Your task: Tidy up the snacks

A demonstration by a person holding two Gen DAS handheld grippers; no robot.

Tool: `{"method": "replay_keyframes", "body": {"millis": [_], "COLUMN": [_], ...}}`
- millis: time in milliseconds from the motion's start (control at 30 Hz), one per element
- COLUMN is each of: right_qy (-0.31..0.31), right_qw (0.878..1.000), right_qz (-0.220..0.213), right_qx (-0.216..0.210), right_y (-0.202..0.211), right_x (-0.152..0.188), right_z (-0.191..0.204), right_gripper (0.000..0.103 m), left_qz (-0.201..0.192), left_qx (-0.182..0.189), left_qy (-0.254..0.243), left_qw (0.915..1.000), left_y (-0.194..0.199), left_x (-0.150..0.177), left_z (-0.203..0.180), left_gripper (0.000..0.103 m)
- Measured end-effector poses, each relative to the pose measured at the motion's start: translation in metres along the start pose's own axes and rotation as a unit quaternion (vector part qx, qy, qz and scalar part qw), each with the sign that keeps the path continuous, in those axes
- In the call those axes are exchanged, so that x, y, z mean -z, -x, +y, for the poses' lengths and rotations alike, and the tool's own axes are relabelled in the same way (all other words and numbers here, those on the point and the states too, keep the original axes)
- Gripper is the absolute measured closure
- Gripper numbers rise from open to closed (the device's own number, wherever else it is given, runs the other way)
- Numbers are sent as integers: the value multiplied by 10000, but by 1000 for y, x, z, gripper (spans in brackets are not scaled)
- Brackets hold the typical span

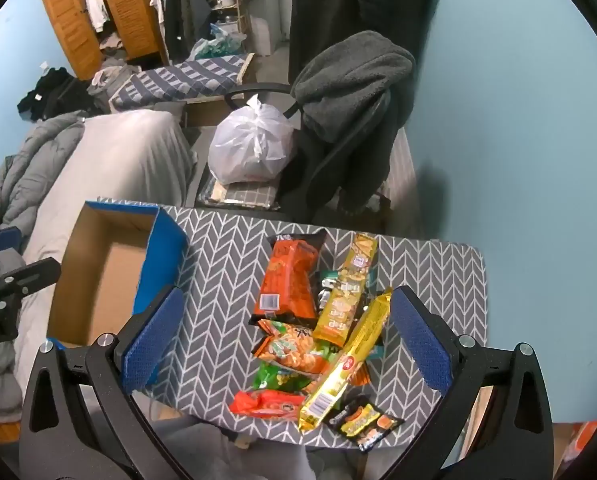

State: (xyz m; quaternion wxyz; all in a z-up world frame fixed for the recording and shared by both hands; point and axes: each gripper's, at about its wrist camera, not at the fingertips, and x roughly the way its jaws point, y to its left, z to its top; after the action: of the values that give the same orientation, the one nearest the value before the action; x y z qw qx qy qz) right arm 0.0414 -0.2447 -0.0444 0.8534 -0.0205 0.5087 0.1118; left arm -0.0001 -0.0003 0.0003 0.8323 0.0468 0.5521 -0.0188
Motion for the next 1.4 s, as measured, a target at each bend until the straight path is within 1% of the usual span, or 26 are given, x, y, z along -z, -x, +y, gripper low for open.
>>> {"method": "replay_keyframes", "body": {"millis": [233, 267, 300, 333, 467, 633, 1200, 1333, 1400], "right_qy": [3, 8, 14, -7, -11, -24, -28, -26, -17], "right_qw": [10000, 10000, 10000, 10000, 10000, 10000, 10000, 10000, 9999], "right_qz": [-11, -12, -11, 11, 23, 52, 74, 80, 85], "right_qx": [-31, -34, -37, -40, -39, -39, -52, -53, -58], "right_y": [-3, -2, -2, -8, -5, -4, -4, -6, -5], "right_x": [2, 2, 3, 2, 3, 5, 5, 7, 13], "right_z": [-1, -1, -1, -1, 0, 0, -1, 2, 1], "right_gripper": [2, 2, 2, 2, 2, 2, 2, 2, 2], "left_qz": [126, 72, 58, 45, -11, 21, 19, 33, 42], "left_qx": [-64, -25, 46, 53, 61, 129, 160, 175, 185], "left_qy": [-12, -7, 13, 19, 51, 95, 92, 99, 92], "left_qw": [9999, 10000, 10000, 10000, 10000, 9999, 9998, 9998, 9998], "left_y": [-7, -5, -5, -4, -3, -3, -2, -2, -2], "left_x": [-2, 5, 3, 3, 5, 5, 4, 5, 5], "left_z": [-2, -8, -2, -1, 0, 1, -1, -3, -5], "left_gripper": [15, 15, 15, 15, 15, 15, 15, 15, 15]}}
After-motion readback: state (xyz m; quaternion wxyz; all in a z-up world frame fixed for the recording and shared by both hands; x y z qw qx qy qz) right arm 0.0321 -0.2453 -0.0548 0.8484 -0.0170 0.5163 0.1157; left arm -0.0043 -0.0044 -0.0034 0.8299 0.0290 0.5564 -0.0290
